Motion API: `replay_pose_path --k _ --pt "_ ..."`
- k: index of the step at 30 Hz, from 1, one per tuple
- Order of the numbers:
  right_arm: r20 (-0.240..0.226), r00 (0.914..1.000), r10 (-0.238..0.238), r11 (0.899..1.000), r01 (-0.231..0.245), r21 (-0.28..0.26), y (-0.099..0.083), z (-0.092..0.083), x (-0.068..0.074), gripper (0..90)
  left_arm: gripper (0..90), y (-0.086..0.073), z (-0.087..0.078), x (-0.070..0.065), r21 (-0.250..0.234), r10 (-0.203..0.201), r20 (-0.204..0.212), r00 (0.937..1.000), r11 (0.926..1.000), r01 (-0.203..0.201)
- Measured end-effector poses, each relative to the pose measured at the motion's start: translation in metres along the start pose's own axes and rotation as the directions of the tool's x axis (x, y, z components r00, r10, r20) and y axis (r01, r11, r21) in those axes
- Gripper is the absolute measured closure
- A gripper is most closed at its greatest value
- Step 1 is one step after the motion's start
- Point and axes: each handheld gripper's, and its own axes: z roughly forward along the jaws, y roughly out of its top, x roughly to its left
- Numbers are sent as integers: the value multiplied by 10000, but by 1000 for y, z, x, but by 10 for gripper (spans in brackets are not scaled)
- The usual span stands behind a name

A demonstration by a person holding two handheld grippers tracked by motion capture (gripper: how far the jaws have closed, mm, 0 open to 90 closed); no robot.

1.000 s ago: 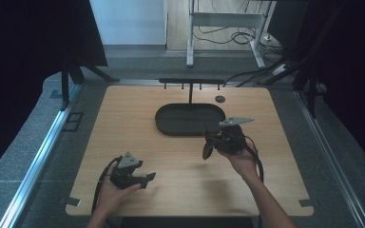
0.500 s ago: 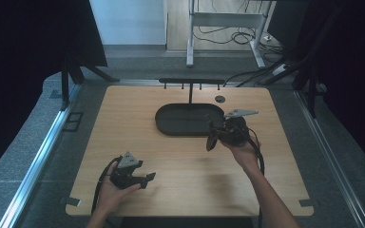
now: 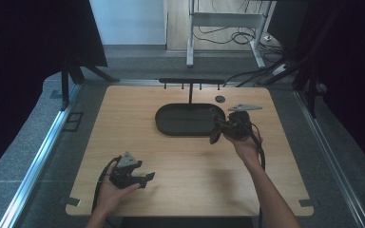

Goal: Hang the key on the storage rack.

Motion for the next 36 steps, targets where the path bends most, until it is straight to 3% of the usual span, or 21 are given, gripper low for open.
replay_pose_path --k 13,36 --pt "384 9982 468 9980 -451 -432 9 4 -19 813 288 0 -1 0 -25 -22 23 10000 10000 22" --pt "888 9916 945 9924 -868 -870 24 17 -34 813 288 0 -2 2 -76 -57 31 10000 10000 57"
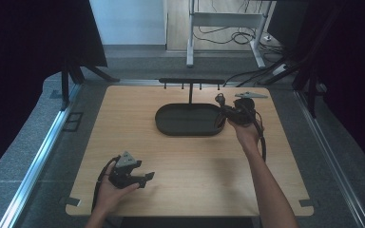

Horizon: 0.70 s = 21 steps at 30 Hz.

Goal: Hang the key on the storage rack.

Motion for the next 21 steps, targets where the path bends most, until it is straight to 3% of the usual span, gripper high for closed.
replay_pose_path --k 21 --pt "409 9987 290 9995 -286 -114 11 21 -5 812 289 0 -2 2 -34 -34 28 10000 10000 34"
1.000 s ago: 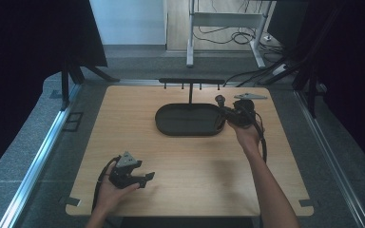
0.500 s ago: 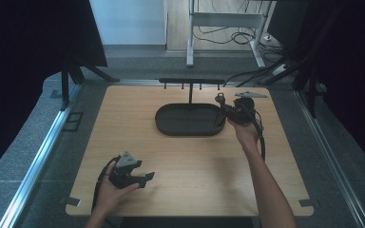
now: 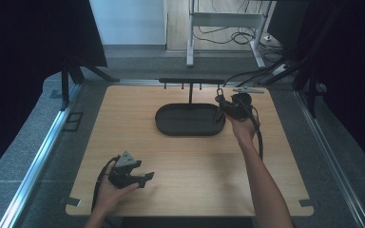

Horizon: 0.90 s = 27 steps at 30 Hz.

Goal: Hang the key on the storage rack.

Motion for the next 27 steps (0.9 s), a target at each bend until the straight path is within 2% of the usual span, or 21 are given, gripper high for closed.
replay_pose_path --k 10,16,20,27 --pt "265 9991 334 9994 -332 -110 2 13 -6 812 288 0 0 1 0 -1 -15 10000 10000 1" --pt "392 9990 207 9997 -202 -141 4 23 -4 811 289 0 0 1 7 11 -13 10000 10000 -11" --pt "432 9984 354 9992 -345 -217 3 29 -4 812 289 0 0 1 -14 -3 -6 10000 10000 3" --pt "635 9978 187 9997 -177 -162 1 35 -1 808 289 0 1 0 16 20 6 10000 10000 -20"
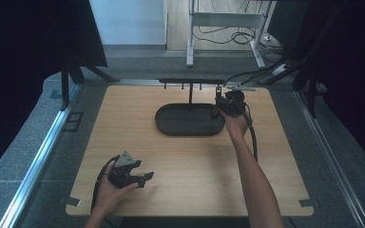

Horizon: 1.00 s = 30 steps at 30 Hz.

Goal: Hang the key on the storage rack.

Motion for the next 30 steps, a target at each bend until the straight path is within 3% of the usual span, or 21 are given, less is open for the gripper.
replay_pose_path --k 8,16,23,30 --pt "95 9998 -186 9998 187 -69 -2 1 0 763 289 0 0 -1 13 25 -6 10000 10000 -25" --pt "103 9992 -386 9990 388 -229 -2 -9 7 589 289 1 -1 -2 -25 10 21 10000 10000 -10" --pt "-527 9979 -385 9993 386 -2 -10 -20 5 535 289 1 -2 -3 -30 -17 -42 10000 10000 17" --pt "-1036 9938 -410 9990 389 -224 -19 -28 5 522 289 -2 -4 -4 -28 -80 -175 9998 10000 79"
